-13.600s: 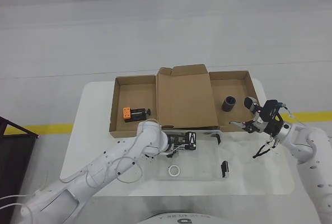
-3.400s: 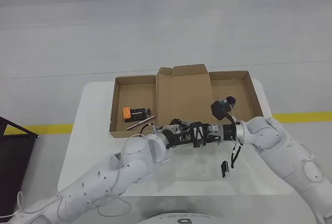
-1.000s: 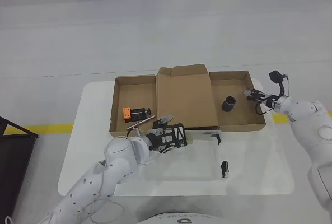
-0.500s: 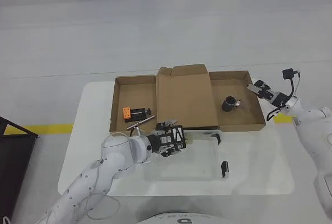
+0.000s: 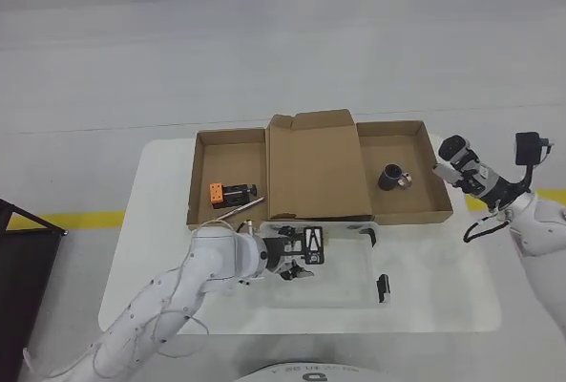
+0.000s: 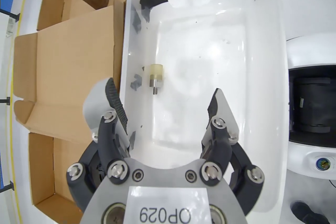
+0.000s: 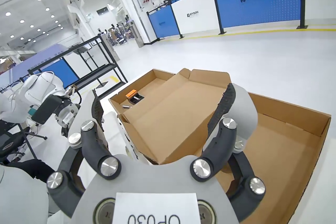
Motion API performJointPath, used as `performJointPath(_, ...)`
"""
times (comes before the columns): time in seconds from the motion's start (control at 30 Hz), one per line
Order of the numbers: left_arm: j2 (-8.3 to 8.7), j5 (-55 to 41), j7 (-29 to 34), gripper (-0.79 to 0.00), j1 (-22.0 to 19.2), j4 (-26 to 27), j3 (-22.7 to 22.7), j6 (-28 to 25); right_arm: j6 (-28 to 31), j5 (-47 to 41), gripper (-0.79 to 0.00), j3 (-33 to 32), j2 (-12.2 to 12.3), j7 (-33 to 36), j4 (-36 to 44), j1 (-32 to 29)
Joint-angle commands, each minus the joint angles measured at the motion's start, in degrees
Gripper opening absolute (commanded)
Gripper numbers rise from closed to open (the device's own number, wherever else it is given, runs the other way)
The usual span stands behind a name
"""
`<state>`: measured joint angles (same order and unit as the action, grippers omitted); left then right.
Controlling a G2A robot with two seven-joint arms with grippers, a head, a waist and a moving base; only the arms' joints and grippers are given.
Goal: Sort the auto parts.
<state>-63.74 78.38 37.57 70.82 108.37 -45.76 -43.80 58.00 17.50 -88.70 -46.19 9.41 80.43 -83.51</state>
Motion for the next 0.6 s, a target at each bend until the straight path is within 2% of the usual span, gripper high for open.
performJointPath(0.0, -0.92, 0.0, 1.1, -0.095, -2.0, -1.9, 3.4, 0.5, 0.0, 1.9, 0.000, -0.4, 0.1, -2.1, 1.1, -1.3)
performJointPath(0.13, -2.70, -1.9, 4.7, -0.114, -6.0, -6.5, 8.3, -0.1, 0.0, 4.3, 0.000, -0.5, 0.4, -5.0, 2.0, -2.6)
performJointPath(0.27, -4.20, -6.7, 8.5, -0.145, -9.4, -10.1, 10.5, 0.8, 0.0, 6.0, 0.000, -0.2, 0.8, -7.2, 2.2, -3.0)
performJointPath(0.4, -5.09, -8.2, 10.4, -0.182, -11.2, -11.9, 11.8, 2.3, 0.0, 6.3, 0.000, -0.1, 0.9, -7.7, 2.2, -3.1)
performJointPath(0.57, -5.79, -6.6, 10.0, -0.185, -12.4, -13.9, 13.2, 3.6, 0.0, 6.3, 0.000, -0.1, 0.9, -7.7, 2.2, -3.1)
